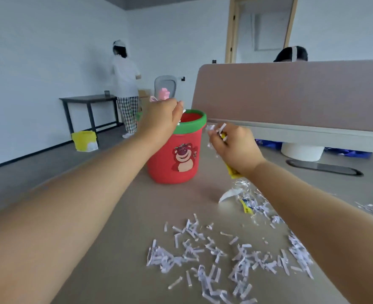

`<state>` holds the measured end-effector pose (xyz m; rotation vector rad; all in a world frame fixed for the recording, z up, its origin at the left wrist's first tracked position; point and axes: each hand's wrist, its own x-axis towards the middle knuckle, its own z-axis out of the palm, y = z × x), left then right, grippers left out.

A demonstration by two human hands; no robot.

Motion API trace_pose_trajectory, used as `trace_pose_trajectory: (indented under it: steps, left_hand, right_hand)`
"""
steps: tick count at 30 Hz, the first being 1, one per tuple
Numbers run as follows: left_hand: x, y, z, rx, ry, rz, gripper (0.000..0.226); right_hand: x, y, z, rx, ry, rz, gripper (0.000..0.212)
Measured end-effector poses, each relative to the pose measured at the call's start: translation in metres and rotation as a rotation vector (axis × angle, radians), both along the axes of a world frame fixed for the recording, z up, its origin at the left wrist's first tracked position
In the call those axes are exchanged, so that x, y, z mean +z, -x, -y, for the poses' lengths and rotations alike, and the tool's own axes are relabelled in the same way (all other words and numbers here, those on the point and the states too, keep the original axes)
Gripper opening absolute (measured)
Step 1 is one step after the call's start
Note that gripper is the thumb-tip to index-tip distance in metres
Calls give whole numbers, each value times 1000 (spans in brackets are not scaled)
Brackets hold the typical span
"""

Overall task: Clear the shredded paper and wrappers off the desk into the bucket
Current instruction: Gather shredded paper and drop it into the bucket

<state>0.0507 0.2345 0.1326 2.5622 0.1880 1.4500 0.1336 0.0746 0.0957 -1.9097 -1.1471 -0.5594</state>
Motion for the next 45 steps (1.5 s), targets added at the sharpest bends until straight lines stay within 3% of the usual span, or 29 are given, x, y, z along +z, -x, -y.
trace_pose_trajectory:
  steps: [6,10,12,14,17,21,24,28,33,38,42,45]
  left_hand:
    - [41,-53,-32,95,60,-204,45]
    - [43,-66,-40,6,192,-339,37]
    - [38,-69,-41,-21,215,-505,36]
    - [34,-65,-41,6,193,-682,44]
    - [35,-60,-43,141,80,-737,58]
    - [37,-53,-35,104,2,-804,47]
    - [38,-45,-27,2,119,-725,44]
    - [30,-17,-19,70,-23,-724,58]
    - [2,10,-37,-30,-119,-663,28]
    - [-4,10,-28,-202,-121,-552,28]
    - [-13,15,-22,-75,-216,-395,39]
    - [-22,22,-22,19,-179,-274,45]
  right_hand:
    - [15,-5,-19,-1,-47,-13,34]
    - [22,-6,-20,-16,-36,-14,30]
    - [25,-6,-18,-26,-33,-9,28]
    - [27,-4,-14,-18,-48,-17,29]
    - [27,1,-7,-7,-36,-44,30]
    - [29,4,-4,-24,-14,-38,32]
    - [34,4,0,-26,-28,-27,29]
    - [34,1,4,-49,0,-12,32]
    - [47,2,-9,-25,-34,-4,36]
    - [76,4,-40,35,-127,8,35]
    - [94,0,-70,32,-169,57,31]
    - [97,-9,-83,5,-119,49,30]
